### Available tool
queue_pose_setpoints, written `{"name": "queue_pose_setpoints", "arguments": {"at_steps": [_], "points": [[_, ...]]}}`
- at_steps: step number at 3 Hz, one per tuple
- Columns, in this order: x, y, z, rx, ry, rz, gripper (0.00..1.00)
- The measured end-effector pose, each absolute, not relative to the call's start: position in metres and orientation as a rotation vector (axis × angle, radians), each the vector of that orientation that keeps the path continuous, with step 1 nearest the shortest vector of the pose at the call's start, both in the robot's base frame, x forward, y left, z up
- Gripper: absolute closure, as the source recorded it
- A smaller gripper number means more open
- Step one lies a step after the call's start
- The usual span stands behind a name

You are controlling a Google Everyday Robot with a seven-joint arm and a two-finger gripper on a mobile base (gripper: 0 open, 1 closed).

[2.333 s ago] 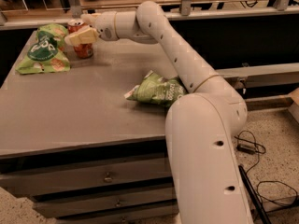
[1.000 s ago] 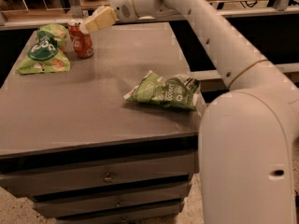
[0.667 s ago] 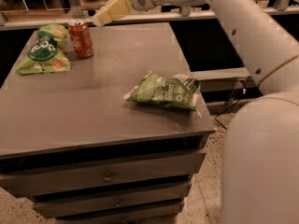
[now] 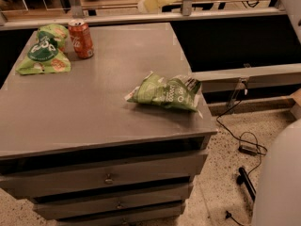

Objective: Move coke can near green rice chip bag

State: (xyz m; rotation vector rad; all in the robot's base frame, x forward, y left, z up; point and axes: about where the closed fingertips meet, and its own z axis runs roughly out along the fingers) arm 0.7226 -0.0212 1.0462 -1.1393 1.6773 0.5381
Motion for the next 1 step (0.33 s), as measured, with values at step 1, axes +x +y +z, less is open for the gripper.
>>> {"name": "queue_pose_setpoints", "arguments": {"at_steps": [1], "points": [[0.7226, -0.0211, 1.0461, -1.139, 1.677, 0.538, 0.00]]}}
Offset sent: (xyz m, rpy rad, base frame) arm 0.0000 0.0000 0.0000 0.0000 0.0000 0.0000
